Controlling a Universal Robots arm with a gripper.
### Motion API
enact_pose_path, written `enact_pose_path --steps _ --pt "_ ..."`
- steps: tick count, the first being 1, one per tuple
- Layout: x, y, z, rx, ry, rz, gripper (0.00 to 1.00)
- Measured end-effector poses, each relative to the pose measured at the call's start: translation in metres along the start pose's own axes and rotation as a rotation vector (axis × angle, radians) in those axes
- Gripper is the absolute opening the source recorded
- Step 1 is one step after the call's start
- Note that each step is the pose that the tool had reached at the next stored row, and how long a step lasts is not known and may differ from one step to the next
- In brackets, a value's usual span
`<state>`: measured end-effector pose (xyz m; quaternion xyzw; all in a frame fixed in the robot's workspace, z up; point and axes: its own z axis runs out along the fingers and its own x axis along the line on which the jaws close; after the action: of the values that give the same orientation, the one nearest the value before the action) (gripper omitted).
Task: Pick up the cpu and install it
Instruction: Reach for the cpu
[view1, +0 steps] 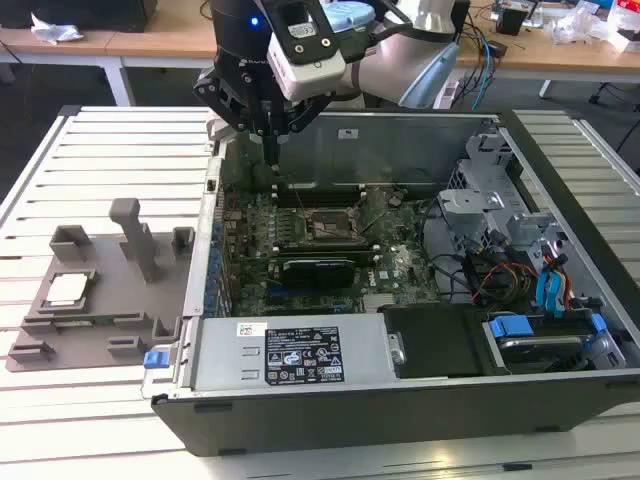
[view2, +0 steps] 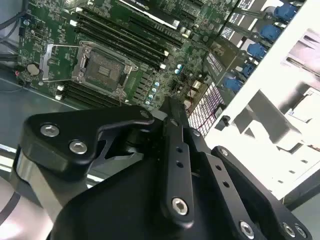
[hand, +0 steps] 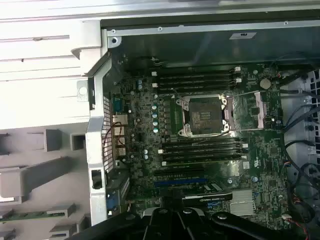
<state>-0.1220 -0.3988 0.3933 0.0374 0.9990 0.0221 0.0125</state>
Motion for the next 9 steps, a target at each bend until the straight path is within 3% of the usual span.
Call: enact_pose_path --steps 5,9 --pt "0.0134 -0.0010 -0.0004 0.0001 0.0000 0.000 0.11" --pt "0.0343 -0.0026 -0.0009 0.0001 0.0001 0.000 0.11"
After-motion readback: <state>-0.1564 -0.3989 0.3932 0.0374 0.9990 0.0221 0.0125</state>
